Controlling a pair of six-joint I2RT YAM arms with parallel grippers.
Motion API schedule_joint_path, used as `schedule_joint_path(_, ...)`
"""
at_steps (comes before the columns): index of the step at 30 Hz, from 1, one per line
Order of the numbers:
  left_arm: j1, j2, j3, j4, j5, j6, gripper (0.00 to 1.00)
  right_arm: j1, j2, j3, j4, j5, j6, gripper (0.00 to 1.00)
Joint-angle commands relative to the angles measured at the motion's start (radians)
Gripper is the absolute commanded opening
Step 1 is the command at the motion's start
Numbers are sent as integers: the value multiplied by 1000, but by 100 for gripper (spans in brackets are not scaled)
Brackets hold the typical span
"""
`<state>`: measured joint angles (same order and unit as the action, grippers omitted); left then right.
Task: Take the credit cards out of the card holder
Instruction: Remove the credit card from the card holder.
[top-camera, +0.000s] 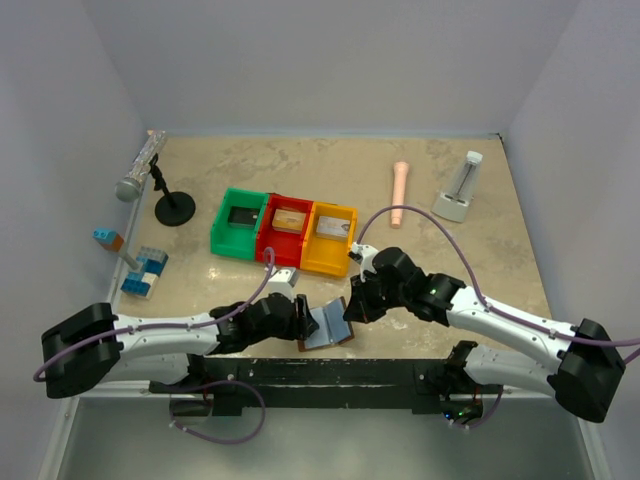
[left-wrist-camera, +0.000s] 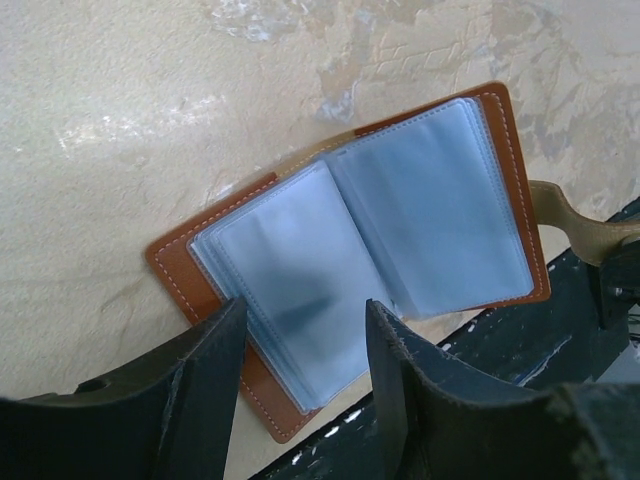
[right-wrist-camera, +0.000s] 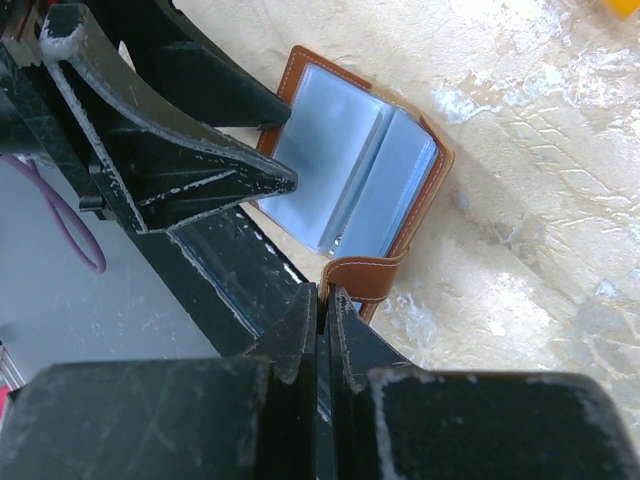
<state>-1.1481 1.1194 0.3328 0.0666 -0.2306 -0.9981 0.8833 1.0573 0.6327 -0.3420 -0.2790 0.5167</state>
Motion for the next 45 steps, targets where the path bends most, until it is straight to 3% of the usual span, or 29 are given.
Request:
schedule_joint_path(1, -4, 7, 52, 96, 43, 50, 55, 5, 10, -5, 37, -3, 8, 0)
schedule_joint_path(17, -4, 33, 110, 133, 73, 93, 55, 5, 1, -24, 44, 0, 9, 0)
schedule_joint_path(31, -4, 26, 107, 29, 8, 64, 54, 5, -5, -27, 17, 34, 9, 0)
schedule_joint_path(35, -4, 13, 101, 3, -15, 58, 54, 5, 7, -22, -12, 61, 16, 8)
schedule_joint_path(45, -4, 36, 138, -45, -39, 102, 53, 5, 35, -16, -22, 77, 17, 7)
